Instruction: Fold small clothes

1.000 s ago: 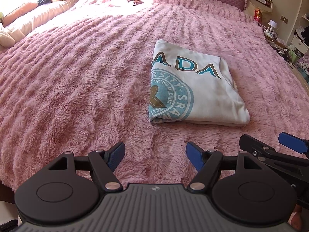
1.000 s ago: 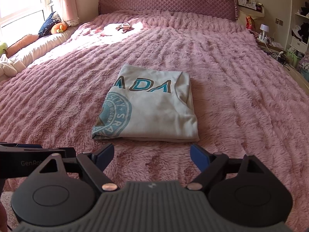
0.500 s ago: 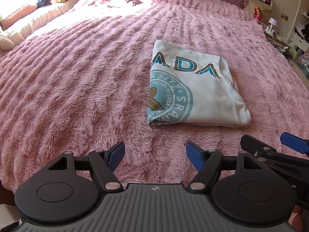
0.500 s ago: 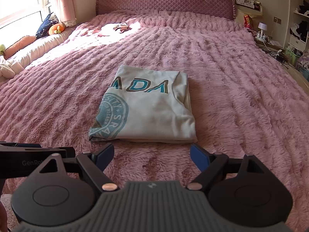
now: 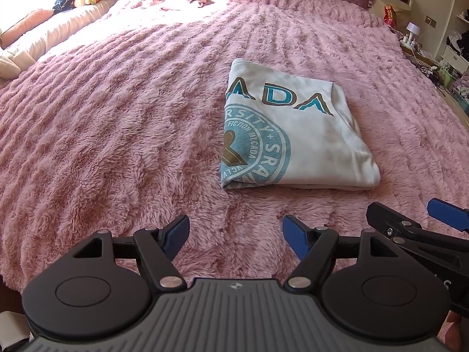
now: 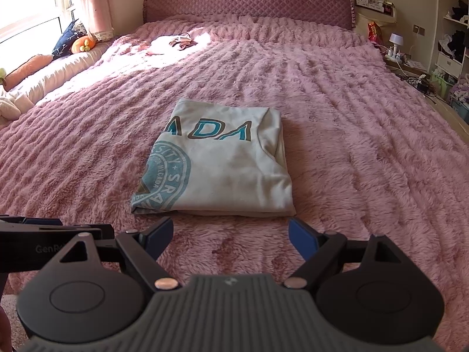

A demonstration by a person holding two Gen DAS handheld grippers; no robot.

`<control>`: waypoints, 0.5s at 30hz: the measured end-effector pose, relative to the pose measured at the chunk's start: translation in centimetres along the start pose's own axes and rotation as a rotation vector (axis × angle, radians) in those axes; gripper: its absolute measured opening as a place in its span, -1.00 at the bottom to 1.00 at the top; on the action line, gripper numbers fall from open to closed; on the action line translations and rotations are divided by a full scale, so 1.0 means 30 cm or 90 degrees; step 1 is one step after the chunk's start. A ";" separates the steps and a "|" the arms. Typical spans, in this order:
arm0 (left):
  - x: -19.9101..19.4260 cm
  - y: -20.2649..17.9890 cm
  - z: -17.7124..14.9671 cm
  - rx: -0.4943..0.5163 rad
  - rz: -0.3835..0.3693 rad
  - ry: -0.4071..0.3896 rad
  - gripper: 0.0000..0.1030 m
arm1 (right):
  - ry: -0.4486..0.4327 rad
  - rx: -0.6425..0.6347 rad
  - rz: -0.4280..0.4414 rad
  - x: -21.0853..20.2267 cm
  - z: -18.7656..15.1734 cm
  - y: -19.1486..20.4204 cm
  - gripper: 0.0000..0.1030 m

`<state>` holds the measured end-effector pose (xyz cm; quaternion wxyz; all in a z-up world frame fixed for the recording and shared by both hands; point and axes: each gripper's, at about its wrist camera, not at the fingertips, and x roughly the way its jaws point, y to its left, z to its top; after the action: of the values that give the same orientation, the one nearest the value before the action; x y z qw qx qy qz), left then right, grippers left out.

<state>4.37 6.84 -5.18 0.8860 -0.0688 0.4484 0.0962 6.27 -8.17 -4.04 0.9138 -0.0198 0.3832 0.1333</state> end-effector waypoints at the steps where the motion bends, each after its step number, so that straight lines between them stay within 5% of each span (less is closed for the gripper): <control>1: 0.000 0.000 0.000 0.000 0.001 0.000 0.65 | 0.000 0.002 0.000 0.000 0.000 -0.001 0.59; 15: 0.008 -0.002 -0.003 0.000 0.010 0.000 0.65 | 0.003 0.012 0.002 0.008 -0.006 -0.001 0.59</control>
<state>4.46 6.79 -5.44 0.8853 -0.0651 0.4487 0.1031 6.32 -8.16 -4.32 0.9128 -0.0108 0.3866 0.1309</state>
